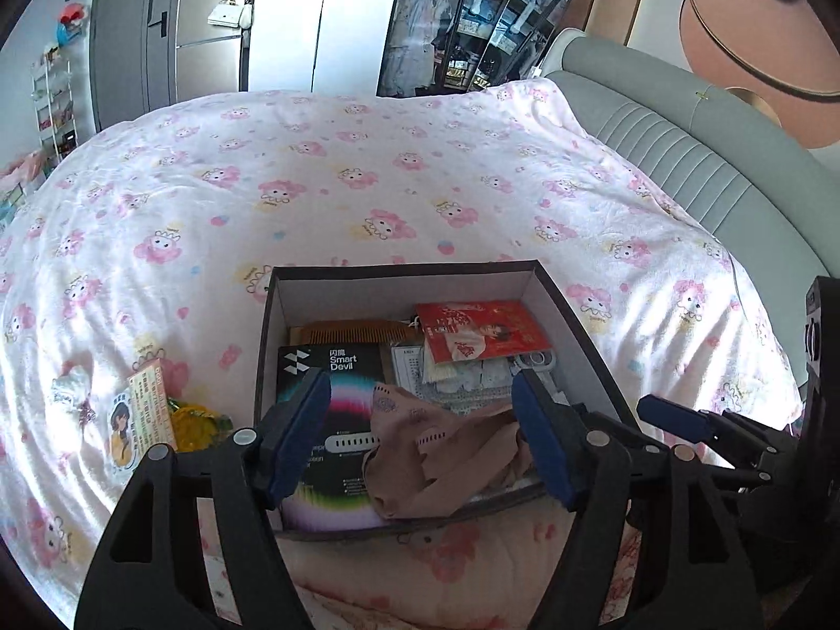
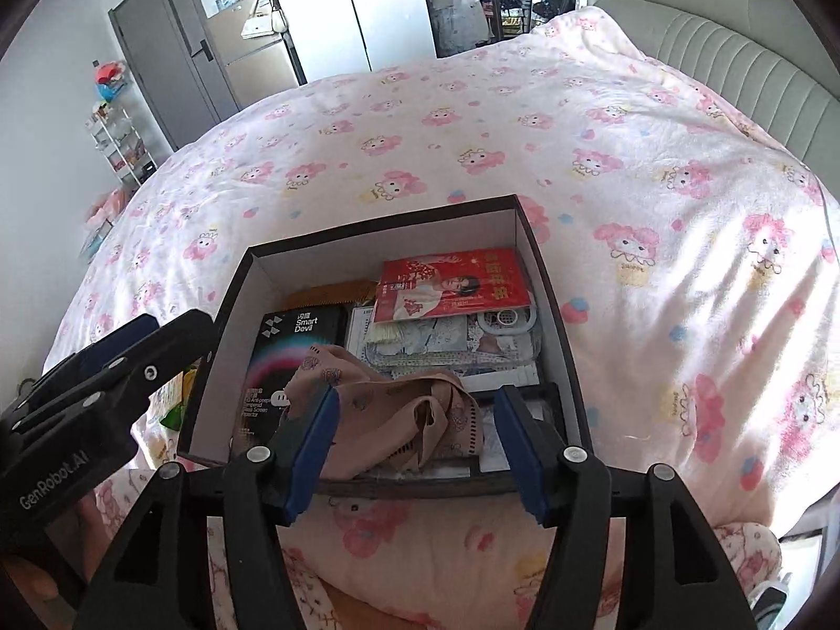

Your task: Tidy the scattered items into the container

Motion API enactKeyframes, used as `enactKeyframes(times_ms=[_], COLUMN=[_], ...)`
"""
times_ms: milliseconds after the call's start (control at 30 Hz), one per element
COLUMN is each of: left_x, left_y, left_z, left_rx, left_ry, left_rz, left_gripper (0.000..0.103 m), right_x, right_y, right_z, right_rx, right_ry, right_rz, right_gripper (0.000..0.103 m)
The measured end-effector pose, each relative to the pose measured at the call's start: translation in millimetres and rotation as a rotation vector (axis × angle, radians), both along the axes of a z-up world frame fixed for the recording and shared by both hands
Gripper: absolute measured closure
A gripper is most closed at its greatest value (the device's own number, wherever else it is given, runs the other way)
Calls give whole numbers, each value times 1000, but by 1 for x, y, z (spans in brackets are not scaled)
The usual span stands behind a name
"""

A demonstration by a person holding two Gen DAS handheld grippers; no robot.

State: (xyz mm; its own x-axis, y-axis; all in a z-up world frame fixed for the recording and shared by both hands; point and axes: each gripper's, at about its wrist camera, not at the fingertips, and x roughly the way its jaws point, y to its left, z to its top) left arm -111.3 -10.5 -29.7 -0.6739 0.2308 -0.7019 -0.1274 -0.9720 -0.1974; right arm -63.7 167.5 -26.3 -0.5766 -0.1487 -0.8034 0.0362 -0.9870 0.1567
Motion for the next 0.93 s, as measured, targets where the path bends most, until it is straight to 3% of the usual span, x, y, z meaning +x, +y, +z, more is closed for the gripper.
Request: enactKeyframes(times_ms=[133, 200, 367, 600, 933], left_x=[28, 37, 64, 83, 100], left_y=[3, -2, -4, 9, 25], left_z=[7, 10, 11, 6, -2], left_rx=[-3, -8, -3, -79, -102], left_ry=[12, 25, 45, 34, 41], left_rz=[13, 43, 84, 102, 76], left_gripper=[21, 11, 2, 1, 1], right_x=[20, 32, 57, 67, 91], right_y=[-3, -4, -4, -3, 3], right_z=[12, 18, 26, 18, 15], right_rx=[44, 60, 45, 61, 104], right_ry=[37, 60, 95, 73, 84], right_rz=[0, -6, 1, 6, -22], right_gripper=[31, 31, 29, 29, 29])
